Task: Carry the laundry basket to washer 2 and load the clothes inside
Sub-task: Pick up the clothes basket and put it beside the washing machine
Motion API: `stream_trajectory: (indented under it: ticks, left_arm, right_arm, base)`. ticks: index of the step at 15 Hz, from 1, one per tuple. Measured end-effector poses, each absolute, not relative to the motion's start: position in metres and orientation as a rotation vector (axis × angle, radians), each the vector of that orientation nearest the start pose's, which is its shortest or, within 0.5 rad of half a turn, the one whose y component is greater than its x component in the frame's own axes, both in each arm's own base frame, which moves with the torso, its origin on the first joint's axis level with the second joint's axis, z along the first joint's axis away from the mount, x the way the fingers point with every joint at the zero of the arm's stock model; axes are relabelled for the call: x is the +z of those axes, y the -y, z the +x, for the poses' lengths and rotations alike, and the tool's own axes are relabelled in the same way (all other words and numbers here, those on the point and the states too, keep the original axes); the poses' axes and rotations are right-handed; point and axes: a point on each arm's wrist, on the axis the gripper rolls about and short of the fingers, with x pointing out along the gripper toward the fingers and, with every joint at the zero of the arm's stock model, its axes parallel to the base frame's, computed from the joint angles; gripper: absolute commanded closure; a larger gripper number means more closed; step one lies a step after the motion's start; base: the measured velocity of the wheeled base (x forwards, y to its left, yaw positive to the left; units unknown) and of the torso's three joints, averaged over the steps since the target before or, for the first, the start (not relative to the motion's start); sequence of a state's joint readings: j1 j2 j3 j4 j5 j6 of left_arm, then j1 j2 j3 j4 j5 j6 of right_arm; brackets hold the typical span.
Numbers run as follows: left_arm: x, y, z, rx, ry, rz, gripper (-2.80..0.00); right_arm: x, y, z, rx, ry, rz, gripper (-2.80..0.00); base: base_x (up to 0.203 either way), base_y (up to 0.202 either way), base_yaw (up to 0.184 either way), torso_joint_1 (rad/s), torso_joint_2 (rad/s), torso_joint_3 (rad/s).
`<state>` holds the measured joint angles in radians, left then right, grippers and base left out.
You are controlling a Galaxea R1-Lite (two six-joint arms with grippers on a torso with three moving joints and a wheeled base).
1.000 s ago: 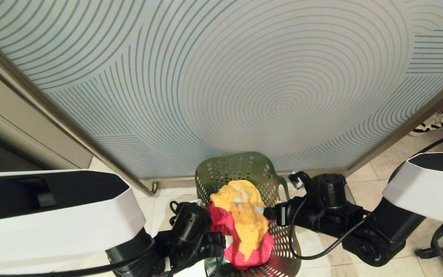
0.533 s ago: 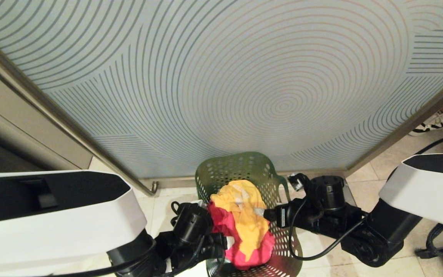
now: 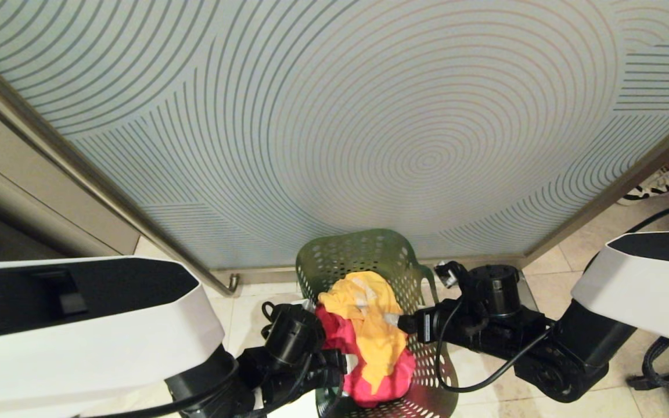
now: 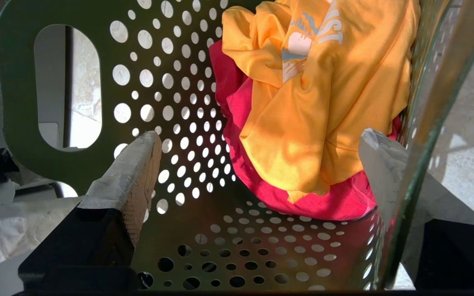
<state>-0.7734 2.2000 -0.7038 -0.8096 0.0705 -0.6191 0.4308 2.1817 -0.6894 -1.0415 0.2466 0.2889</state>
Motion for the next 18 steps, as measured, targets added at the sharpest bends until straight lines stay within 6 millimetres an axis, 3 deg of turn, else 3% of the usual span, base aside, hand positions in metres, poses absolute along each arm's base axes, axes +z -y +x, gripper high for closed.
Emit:
stream_trajectory:
  ticks: [18]
  left_arm:
    - [0.022, 0.246, 0.255, -0.439, -0.683, -0.233, -2.80]
  right_arm:
    - [0.030, -0.153, 0.320, 0.585, -0.552, 0.224, -2.80]
  base:
    - [0.000, 0.000, 0.000, 0.000, 0.00, 0.000]
